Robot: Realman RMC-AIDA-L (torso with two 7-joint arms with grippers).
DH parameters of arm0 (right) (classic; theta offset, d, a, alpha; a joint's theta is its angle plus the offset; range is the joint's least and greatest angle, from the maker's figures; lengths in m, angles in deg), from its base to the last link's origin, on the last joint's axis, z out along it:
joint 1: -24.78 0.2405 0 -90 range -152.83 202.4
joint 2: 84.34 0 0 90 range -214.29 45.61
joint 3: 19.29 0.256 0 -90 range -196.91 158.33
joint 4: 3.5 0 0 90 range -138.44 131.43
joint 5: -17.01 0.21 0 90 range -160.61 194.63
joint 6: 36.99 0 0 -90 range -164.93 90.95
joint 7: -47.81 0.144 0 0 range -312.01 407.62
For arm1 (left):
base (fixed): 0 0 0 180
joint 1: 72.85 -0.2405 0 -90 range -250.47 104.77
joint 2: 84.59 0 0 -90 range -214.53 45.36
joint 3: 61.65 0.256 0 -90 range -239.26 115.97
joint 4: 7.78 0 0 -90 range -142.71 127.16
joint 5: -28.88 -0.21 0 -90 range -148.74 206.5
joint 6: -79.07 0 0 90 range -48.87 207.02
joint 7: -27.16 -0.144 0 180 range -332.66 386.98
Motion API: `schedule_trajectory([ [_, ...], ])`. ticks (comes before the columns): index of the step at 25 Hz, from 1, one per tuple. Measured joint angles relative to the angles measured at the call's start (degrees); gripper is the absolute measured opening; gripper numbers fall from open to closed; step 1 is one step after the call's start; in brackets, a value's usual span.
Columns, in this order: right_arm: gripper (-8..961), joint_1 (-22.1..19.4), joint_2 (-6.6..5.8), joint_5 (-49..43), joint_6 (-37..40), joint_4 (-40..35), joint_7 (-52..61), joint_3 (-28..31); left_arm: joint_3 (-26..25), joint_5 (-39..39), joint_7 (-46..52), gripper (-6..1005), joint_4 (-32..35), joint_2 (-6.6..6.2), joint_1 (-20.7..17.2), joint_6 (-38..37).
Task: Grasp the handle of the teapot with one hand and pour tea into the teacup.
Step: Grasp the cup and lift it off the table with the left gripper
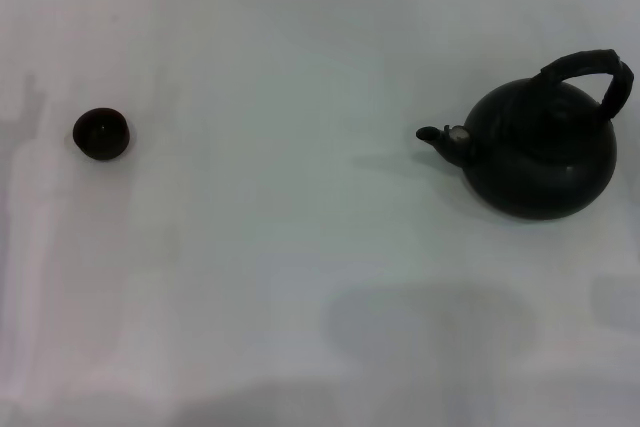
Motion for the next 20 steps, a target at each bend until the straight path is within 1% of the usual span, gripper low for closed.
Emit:
schedule_trajectory([
  [7,874,0.2,-0.01,0.0,0.0,-0.2,0.0,0.0,0.0,0.0,0.0,891,0.5,0.03,-0.3,-0.4],
  [12,874,0.9,-0.05,0.3,0.4,-0.2,0.0,0.0,0.3,-0.5,-0.5,890,1.1,-0.02,0.2,-2.2],
  [15,874,1.3,-0.14,0.3,0.5,-0.2,0.0,0.0,0.6,-3.0,-0.8,890,1.5,-0.09,0.7,-4.7],
  [20,873,2.1,-0.29,0.4,0.9,-0.8,0.0,0.0,0.6,-7.6,-3.2,890,1.9,-0.11,1.2,-5.9],
])
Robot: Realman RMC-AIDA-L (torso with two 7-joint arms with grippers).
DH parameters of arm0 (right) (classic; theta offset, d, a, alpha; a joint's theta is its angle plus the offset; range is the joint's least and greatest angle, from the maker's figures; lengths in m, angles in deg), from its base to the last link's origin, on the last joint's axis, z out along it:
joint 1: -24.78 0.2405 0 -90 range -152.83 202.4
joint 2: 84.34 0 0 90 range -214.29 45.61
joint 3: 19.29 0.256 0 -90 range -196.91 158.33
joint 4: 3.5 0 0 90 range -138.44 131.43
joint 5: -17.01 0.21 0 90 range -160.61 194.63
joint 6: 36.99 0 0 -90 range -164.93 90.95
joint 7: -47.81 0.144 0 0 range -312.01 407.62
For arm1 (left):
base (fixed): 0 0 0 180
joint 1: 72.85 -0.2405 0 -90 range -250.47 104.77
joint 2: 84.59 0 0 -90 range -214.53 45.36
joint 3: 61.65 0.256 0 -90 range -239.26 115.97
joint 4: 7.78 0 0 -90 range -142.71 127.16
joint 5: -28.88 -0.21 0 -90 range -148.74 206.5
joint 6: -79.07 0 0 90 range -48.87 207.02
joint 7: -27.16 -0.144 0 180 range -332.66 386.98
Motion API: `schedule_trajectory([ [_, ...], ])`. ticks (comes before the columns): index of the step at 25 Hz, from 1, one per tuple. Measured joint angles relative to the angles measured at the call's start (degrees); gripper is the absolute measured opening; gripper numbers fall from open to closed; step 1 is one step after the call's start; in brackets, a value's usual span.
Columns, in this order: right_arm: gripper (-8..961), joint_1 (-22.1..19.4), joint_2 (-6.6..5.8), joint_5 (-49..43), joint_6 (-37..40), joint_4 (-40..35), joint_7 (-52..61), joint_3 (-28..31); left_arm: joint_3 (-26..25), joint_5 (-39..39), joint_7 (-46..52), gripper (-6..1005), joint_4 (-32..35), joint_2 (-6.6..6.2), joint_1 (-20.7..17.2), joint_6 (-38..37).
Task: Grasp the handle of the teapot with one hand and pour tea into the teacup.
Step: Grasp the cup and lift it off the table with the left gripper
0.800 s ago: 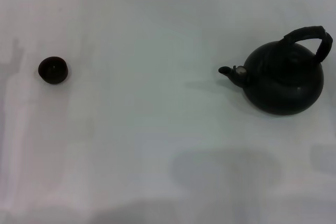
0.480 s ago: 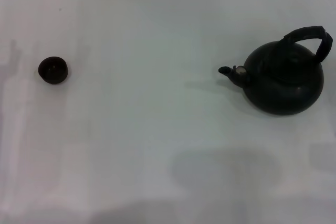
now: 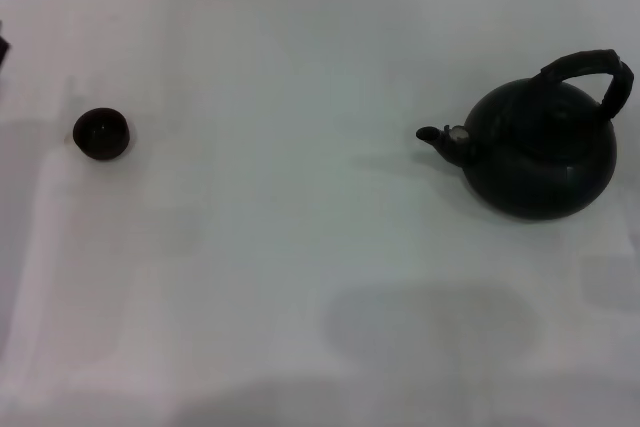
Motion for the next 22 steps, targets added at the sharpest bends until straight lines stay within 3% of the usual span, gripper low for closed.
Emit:
schedule_trajectory([
  [9,873,1.8,-0.01,0.0,3.3,-2.3,0.0,0.0,0.0,-11.3,-0.3,890,3.4,0.00,-0.1,-0.1],
  [22,873,2.8,-0.08,0.2,4.4,-4.8,0.0,1.2,0.0,-12.5,-0.3,891,5.3,0.03,0.8,-4.5],
])
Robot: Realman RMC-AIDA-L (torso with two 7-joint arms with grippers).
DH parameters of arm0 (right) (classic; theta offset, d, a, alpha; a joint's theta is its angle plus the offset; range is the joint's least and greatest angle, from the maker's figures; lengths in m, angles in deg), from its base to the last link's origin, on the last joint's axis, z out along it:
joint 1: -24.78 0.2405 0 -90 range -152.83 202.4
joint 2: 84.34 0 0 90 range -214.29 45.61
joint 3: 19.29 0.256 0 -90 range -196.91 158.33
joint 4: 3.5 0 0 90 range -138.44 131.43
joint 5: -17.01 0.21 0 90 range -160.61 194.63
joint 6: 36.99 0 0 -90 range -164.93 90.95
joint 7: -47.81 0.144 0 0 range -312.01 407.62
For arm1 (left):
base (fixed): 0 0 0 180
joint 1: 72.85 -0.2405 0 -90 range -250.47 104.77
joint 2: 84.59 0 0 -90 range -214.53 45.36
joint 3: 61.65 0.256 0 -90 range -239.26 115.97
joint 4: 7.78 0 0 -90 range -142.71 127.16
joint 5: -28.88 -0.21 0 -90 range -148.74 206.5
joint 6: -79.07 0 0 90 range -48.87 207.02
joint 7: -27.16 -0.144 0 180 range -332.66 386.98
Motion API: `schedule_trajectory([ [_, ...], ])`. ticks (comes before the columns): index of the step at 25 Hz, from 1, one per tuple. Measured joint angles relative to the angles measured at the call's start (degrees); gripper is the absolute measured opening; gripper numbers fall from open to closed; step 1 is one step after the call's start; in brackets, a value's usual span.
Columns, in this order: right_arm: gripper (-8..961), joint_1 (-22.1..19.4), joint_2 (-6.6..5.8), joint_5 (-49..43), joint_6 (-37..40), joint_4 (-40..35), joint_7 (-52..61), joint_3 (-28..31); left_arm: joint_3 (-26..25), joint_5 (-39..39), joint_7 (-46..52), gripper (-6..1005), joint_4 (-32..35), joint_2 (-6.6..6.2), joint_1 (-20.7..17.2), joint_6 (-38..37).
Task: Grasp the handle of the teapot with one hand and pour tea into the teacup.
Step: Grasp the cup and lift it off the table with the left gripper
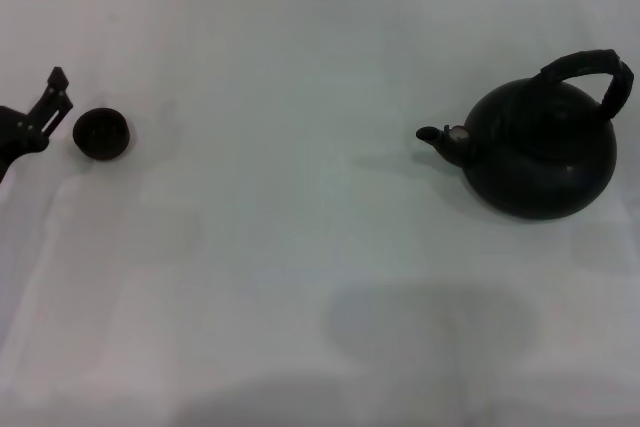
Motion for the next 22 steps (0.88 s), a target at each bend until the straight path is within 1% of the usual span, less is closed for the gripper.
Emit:
schedule_trajectory([
  [3,873,0.2,0.00,0.0,0.2,0.0,0.0,0.1,0.1,-0.9,0.0,891,-0.3,0.00,0.8,-1.5],
  [10,873,0.6,0.00,0.0,0.6,-0.1,0.0,0.1,0.1,-6.2,0.0,890,-2.1,0.22,1.6,-5.4],
  [16,872,1.4,-0.07,0.0,2.3,-0.6,0.0,0.2,0.1,-6.9,0.1,890,-2.4,0.23,1.0,-6.4],
  [22,872,2.4,-0.17,0.0,3.0,-1.1,0.0,0.2,0.1,-8.1,0.1,890,-1.4,-0.02,1.0,-6.7],
])
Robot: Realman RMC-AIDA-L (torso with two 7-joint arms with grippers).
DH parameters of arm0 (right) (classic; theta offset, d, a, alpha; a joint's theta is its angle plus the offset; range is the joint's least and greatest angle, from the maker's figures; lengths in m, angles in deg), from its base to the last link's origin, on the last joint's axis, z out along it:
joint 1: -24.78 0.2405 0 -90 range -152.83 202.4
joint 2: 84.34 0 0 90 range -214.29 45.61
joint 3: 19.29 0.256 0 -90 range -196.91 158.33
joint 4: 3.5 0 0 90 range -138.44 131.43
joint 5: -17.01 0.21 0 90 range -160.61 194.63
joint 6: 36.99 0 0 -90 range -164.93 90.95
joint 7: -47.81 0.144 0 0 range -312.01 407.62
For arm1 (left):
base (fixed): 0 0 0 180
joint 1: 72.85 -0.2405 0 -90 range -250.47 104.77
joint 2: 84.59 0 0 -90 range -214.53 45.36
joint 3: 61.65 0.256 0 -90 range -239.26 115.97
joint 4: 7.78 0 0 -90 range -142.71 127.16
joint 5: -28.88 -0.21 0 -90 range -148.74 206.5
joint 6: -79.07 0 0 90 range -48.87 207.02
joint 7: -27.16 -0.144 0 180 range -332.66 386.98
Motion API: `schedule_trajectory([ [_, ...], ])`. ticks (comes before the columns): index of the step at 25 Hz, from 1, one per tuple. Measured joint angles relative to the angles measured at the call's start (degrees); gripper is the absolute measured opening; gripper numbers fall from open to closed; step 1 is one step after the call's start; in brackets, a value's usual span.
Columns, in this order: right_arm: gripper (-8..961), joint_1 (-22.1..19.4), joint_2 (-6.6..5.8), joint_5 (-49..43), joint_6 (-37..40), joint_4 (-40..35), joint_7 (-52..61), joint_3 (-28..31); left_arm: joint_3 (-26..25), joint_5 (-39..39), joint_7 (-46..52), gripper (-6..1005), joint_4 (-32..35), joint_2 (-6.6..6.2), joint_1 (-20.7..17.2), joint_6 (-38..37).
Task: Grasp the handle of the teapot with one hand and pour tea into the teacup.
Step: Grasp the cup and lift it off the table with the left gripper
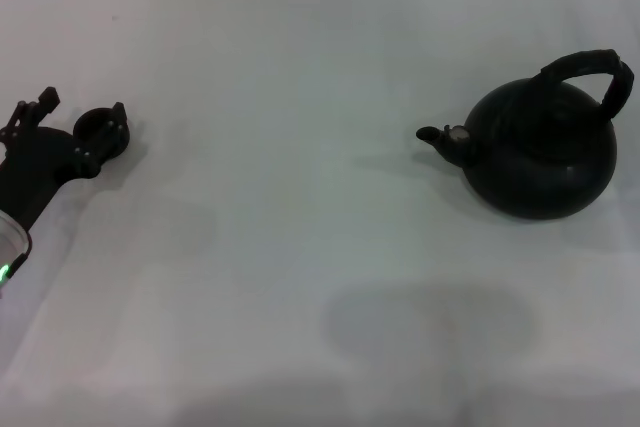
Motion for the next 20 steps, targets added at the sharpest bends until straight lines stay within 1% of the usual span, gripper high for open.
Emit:
schedule_trajectory([
  [10,872,0.6,0.07,-0.1,0.2,-0.3,0.0,0.0,0.0,-1.8,0.0,890,0.1,-0.01,0.8,-1.7],
  [20,872,0.7,0.09,-0.1,0.3,-0.3,0.0,0.0,-0.2,-2.1,-0.1,891,0.1,-0.01,0.3,-2.1],
])
